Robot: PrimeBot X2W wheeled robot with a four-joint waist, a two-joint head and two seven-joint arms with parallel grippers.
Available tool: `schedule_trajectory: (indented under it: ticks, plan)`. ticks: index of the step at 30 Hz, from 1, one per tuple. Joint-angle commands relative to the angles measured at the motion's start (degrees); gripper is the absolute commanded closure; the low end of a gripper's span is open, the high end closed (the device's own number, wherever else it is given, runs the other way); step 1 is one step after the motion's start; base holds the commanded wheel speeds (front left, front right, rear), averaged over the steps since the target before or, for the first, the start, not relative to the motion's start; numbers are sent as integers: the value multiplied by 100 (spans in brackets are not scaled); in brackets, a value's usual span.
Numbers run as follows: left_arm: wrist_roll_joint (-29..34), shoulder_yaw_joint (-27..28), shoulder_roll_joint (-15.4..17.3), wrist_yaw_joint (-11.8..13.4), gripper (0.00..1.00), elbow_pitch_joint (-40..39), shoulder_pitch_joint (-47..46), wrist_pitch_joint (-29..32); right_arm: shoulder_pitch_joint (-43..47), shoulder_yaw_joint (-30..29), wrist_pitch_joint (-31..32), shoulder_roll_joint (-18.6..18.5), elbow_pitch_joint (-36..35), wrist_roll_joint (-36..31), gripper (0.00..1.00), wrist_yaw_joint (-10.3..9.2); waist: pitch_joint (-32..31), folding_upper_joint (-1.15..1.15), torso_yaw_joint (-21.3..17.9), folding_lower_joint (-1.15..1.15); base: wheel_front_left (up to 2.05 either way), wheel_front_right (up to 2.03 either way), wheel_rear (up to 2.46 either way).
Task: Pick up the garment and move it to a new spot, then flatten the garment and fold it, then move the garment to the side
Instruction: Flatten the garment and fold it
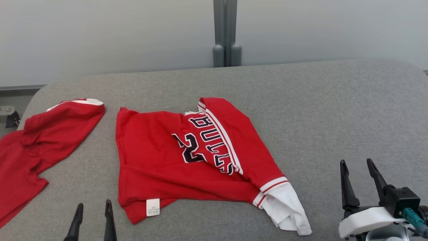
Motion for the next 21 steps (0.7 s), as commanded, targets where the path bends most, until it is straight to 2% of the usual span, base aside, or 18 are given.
schedule_trajectory:
  ticks: [1,5,21]
  plan:
    - [4,-45,7,70,0,-74,147,5,77,26,-19,-14,-6,24,0,-6,-154,0,173,0,0,0,0]
    - [-69,-93,10,212,0,-295,315,5,119,83,-19,-14,27,78,0,-6,-194,0,221,0,0,0,0]
    - [-18,-23,9,95,0,-81,375,6,155,306,-19,-13,96,33,0,-6,-193,0,135,0,0,0,0]
